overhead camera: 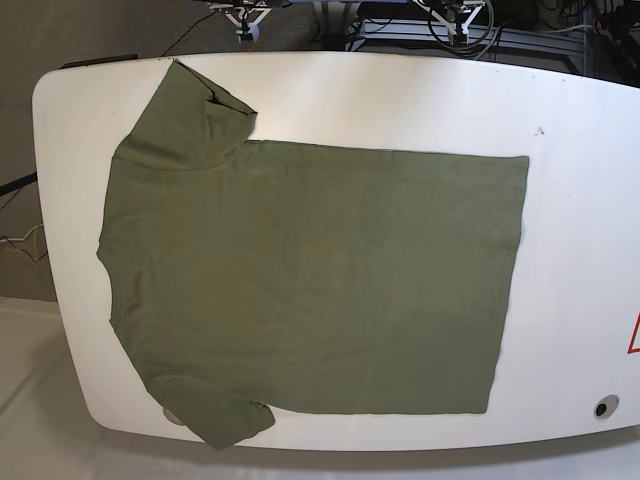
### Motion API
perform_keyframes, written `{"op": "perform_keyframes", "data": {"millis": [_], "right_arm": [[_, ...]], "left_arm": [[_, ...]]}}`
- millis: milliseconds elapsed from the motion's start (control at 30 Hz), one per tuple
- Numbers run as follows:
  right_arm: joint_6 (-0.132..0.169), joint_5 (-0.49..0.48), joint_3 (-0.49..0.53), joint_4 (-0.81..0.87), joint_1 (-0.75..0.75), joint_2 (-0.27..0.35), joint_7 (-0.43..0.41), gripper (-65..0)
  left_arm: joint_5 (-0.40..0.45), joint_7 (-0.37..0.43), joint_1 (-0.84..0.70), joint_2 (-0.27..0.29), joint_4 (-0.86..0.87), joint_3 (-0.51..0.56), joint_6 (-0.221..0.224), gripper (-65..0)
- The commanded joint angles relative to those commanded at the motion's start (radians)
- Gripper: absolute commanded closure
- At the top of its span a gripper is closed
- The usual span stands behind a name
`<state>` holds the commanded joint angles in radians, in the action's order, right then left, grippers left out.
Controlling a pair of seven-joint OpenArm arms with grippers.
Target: Fold the T-shirt properly
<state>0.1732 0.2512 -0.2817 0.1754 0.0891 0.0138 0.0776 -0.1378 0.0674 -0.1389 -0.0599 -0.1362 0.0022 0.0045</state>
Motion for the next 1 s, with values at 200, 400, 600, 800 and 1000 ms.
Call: {"op": "perform_keyframes", "data": {"millis": [200, 400, 600, 800, 1000], "right_arm": [[-0.002, 0.004, 0.001, 0.007, 0.002, 0.001, 0.003, 0.0], [-0.002, 0.003, 0.002, 0.011, 0.002, 0.004, 0.002, 0.0], [0.002, 0.001, -0.001, 0.014, 0.003, 0.005, 0.006, 0.0], [0.005, -0.004, 0.0, 0.013, 0.001, 0.004, 0.013, 0.0], [0.004, -0.004, 0.0, 0.014, -0.001, 0.005, 0.015, 0.0]], "left_arm": [[0.001, 0.007, 0.002, 0.002, -0.001, 0.002, -0.001, -0.3], [0.002, 0.013, -0.002, 0.002, -0.006, 0.003, -0.002, -0.1], [-0.004, 0.015, -0.006, 0.002, -0.015, 0.004, -0.003, 0.0], [-0.002, 0.01, -0.001, 0.002, -0.015, 0.003, -0.001, -0.2], [-0.003, 0.01, -0.003, 0.002, -0.017, 0.003, 0.001, 0.0]]}}
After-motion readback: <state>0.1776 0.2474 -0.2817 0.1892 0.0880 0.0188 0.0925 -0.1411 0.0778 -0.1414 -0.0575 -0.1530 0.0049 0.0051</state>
